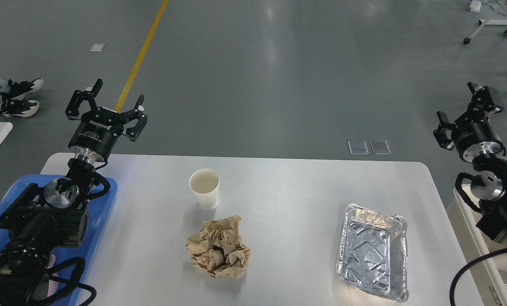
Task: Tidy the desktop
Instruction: 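Release the tray and raise the left gripper above the bin, then move the right arm down toward the foil tray's near edge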
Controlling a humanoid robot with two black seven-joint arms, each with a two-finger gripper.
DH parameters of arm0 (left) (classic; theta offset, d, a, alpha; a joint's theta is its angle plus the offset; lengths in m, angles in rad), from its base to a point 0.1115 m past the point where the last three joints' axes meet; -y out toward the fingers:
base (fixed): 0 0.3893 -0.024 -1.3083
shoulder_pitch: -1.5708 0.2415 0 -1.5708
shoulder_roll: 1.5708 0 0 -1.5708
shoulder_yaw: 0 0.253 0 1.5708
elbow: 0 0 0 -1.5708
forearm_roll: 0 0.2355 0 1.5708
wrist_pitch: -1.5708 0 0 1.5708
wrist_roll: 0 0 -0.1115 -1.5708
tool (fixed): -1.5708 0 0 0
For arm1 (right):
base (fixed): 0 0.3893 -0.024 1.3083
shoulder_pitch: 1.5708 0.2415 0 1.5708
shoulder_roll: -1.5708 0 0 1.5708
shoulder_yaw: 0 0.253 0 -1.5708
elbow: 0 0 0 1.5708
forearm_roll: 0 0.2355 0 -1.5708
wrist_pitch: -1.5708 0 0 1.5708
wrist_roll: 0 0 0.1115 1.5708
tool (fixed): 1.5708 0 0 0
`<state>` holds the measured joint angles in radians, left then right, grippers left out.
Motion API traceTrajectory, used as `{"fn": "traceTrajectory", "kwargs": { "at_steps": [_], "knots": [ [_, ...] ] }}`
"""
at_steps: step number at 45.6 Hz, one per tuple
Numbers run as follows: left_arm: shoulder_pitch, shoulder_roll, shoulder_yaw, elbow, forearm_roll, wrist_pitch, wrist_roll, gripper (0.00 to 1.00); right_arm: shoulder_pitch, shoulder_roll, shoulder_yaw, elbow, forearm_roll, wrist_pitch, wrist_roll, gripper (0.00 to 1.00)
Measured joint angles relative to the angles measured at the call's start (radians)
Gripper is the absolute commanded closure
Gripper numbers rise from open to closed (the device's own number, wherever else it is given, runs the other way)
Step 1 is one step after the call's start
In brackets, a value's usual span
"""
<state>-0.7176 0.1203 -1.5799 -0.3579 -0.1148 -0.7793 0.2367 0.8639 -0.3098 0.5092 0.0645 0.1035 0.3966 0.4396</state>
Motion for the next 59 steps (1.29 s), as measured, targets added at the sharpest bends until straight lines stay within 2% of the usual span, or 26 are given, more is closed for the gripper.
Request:
{"fn": "traceTrajectory", "kwargs": {
  "at_steps": [8, 22, 27, 31, 46, 53, 59],
  "knots": [
    [0.023, -0.015, -0.047, 0.0, -0.006, 0.003, -0.004, 0.03, 0.006, 0.042, -0.087, 0.004, -0.009, 0.041, -0.001, 0.0],
    [0.068, -0.024, -0.027, 0.002, 0.003, -0.008, 0.001, 0.03, 0.042, 0.111, -0.351, 0.003, -0.095, 0.137, 0.007, 0.0],
    [0.081, -0.02, 0.008, 0.001, 0.006, -0.015, 0.002, 0.03, 0.044, 0.101, -0.446, 0.003, -0.164, 0.164, 0.028, 0.0],
    [0.09, -0.014, 0.035, -0.001, 0.006, -0.027, 0.002, 0.03, 0.045, 0.061, -0.53, 0.002, -0.235, 0.22, 0.054, 0.0],
    [0.105, -0.006, 0.11, -0.001, 0.007, -0.041, 0.001, 0.03, 0.112, -0.23, -0.744, 0.021, -0.456, 0.416, 0.146, 0.0],
    [0.106, -0.008, 0.129, -0.001, 0.008, -0.041, 0.001, 0.03, 0.148, -0.292, -0.769, 0.106, -0.501, 0.438, 0.162, 0.0],
    [0.106, -0.008, 0.148, -0.001, 0.009, -0.041, 0.001, 0.03, 0.171, -0.296, -0.769, 0.251, -0.511, 0.426, 0.163, 0.0]
  ]
}}
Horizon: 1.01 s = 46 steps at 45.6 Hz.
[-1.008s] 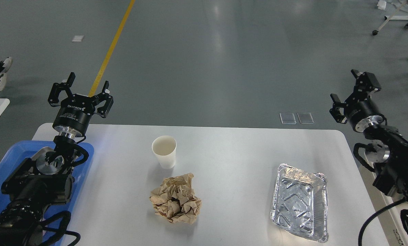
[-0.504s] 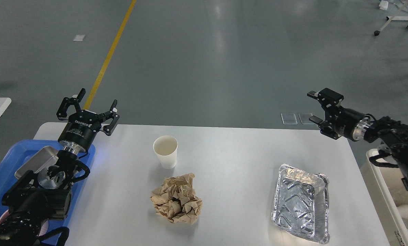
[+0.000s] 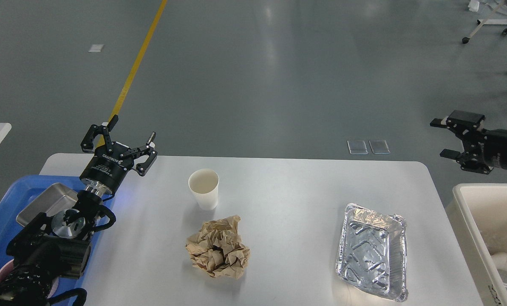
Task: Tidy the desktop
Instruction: 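Move the right arm down toward the foil tray's near edge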
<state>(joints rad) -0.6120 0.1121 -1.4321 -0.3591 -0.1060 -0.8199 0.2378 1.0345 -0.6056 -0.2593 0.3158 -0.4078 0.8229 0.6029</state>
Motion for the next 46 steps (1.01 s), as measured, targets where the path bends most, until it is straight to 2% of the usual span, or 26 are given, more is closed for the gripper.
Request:
{"fn": "traceTrajectory", "kwargs": {
  "at_steps": [5, 9, 13, 18, 38, 46],
  "knots": [
    [0.0, 0.004, 0.003, -0.001, 0.0, 0.002, 0.0, 0.03, 0.029, -0.014, 0.001, 0.195, -0.049, -0.065, 0.0, 0.0],
    [0.002, 0.009, 0.004, -0.001, 0.0, 0.002, 0.0, 0.03, 0.046, -0.063, 0.001, 0.383, -0.145, -0.17, -0.004, 0.0],
    [0.004, 0.017, 0.004, -0.001, 0.001, 0.002, 0.0, 0.03, 0.053, -0.145, 0.002, 0.576, -0.272, -0.29, -0.015, 0.0],
    [0.004, 0.021, 0.007, -0.001, 0.002, 0.002, 0.0, 0.03, 0.056, -0.275, 0.003, 0.722, -0.402, -0.375, -0.024, 0.0],
    [-0.009, 0.025, 0.102, -0.001, 0.002, -0.001, 0.0, 0.03, 0.067, -0.898, 0.049, 1.121, -0.731, -0.403, -0.03, 0.0],
    [-0.007, 0.031, 0.126, -0.001, 0.002, -0.001, 0.0, 0.03, 0.064, -1.059, 0.051, 1.178, -0.769, -0.401, -0.114, 0.0]
  ]
}}
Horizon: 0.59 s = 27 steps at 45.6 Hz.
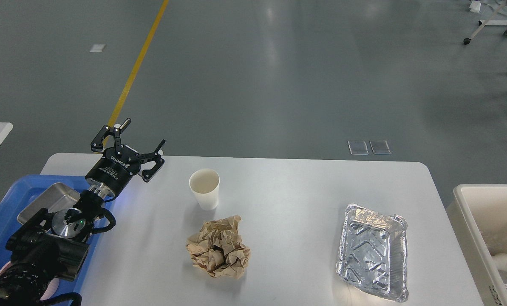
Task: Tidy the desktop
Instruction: 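Move the right arm down toward the foil tray's near edge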
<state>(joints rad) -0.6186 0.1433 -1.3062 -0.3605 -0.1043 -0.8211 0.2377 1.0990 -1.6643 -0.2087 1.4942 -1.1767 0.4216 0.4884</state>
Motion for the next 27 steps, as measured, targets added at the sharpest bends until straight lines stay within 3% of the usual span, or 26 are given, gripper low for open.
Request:
{"fn": "traceTrajectory", "kwargs": {
  "at_steps": [12, 19, 27],
  "knots": [
    [0.001, 0.028, 0.034, 0.0, 0.0, 0.0, 0.0, 0.03, -0.02, -0.134, 0.0, 0.052, -0.005, 0.016, -0.016, 0.0],
    [0.002, 0.028, 0.041, -0.002, 0.0, 0.0, 0.0, 0.03, -0.038, -0.143, 0.0, 0.084, -0.007, 0.026, -0.016, 0.0],
    [-0.002, 0.029, 0.043, -0.002, 0.001, 0.001, 0.0, 0.03, -0.069, -0.135, -0.01, 0.1, -0.002, 0.124, -0.02, 0.0]
  ]
}}
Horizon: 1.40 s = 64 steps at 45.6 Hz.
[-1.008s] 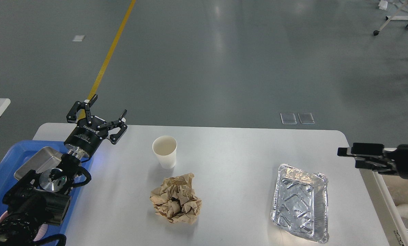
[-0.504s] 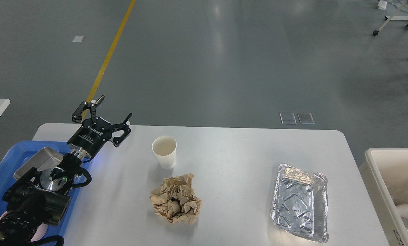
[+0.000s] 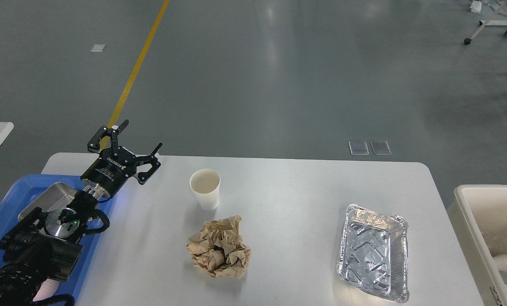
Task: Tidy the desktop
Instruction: 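Move the right arm down toward the foil tray's near edge, then grasp the foil tray edge with the right gripper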
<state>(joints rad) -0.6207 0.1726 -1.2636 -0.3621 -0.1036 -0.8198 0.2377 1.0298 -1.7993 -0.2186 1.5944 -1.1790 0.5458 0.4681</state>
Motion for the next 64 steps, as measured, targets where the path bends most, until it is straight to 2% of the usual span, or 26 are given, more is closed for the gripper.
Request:
{"fn": "traceTrajectory", "kwargs": {
  "at_steps": [11, 24, 45, 64],
  "knots": [
    [-0.002, 0.001, 0.001, 0.0, 0.0, 0.001, 0.0, 0.03, -0.006, 0.073, -0.113, 0.005, 0.06, 0.111, -0.004, 0.0],
    [-0.002, 0.0, 0.0, 0.0, -0.001, 0.0, -0.001, 0.03, -0.03, 0.218, -0.219, 0.005, 0.21, 0.104, -0.01, 0.0],
    [-0.008, 0.022, 0.001, 0.0, 0.019, 0.002, -0.001, 0.03, -0.167, 0.546, -0.212, -0.006, 0.512, -0.128, -0.046, 0.0],
    [-0.011, 0.034, 0.001, 0.0, 0.019, 0.009, -0.001, 0.03, -0.213, 0.726, -0.2, -0.028, 0.646, -0.291, -0.043, 0.0]
  ]
}}
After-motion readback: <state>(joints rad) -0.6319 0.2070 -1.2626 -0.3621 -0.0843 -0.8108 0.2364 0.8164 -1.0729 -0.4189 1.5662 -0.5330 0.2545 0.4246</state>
